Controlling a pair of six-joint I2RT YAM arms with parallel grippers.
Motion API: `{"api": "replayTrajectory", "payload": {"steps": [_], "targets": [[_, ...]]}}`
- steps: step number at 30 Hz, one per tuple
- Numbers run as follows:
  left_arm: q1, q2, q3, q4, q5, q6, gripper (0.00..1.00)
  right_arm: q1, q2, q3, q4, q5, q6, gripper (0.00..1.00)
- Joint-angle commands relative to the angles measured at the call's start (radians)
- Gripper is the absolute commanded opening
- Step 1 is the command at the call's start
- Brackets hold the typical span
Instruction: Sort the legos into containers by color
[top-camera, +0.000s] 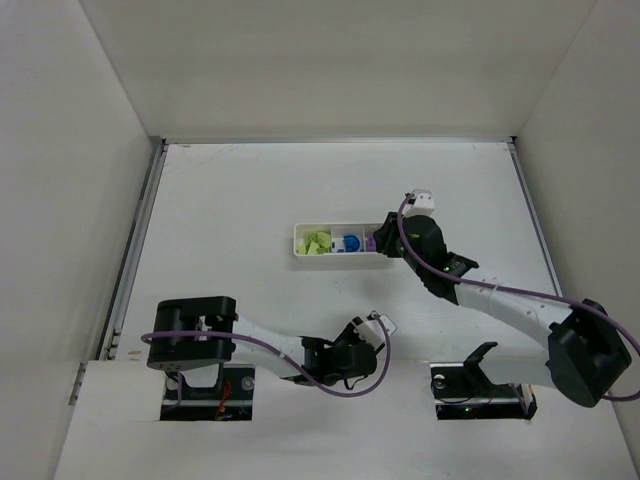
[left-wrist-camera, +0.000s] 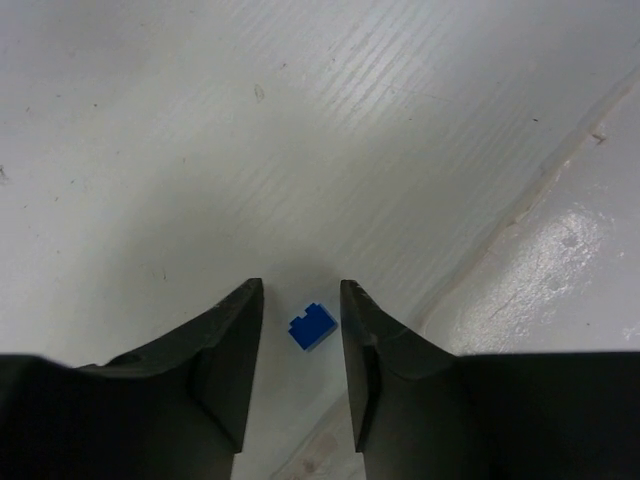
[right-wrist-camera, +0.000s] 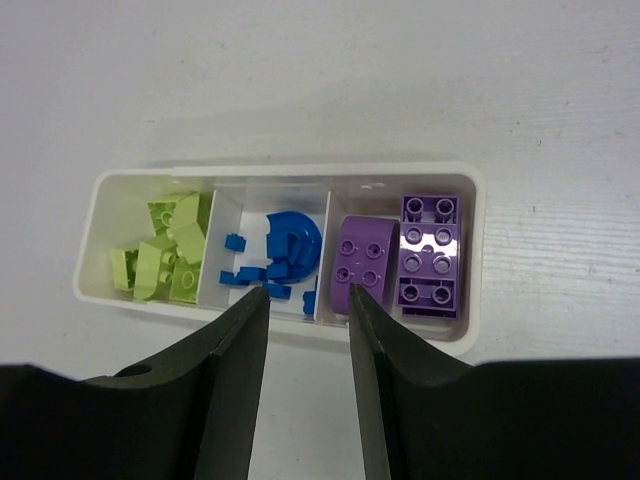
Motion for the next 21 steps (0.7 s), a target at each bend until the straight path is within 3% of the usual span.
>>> {"api": "replayTrajectory", "payload": {"steps": [1,4,11,18,21], "targets": [[0.008,-0.021,-0.014,-0.106,-0.014,0.010,0.37,-0.010,-0.023,-0.005,0.045,-0.003,0.009,0.43],[0.010,-0.025,-0.014,-0.118,-0.003,0.007,0.37,-0.010,-0.022,-0.008,0.046,-0.003,0.011,0.43],[-0.005,-0.024,-0.013,-0.172,0.026,-0.019,0.27,-0.016,-0.031,-0.016,0.048,-0.003,0.011,0.43],[-0.001,-0.041,-0.016,-0.190,0.027,-0.039,0.29,-0.015,-0.029,-0.015,0.051,-0.004,0.011,0.43],[-0.001,-0.036,-0.013,-0.197,0.027,-0.041,0.25,-0.015,-0.042,-0.019,0.051,-0.006,0.011,0.43]]}}
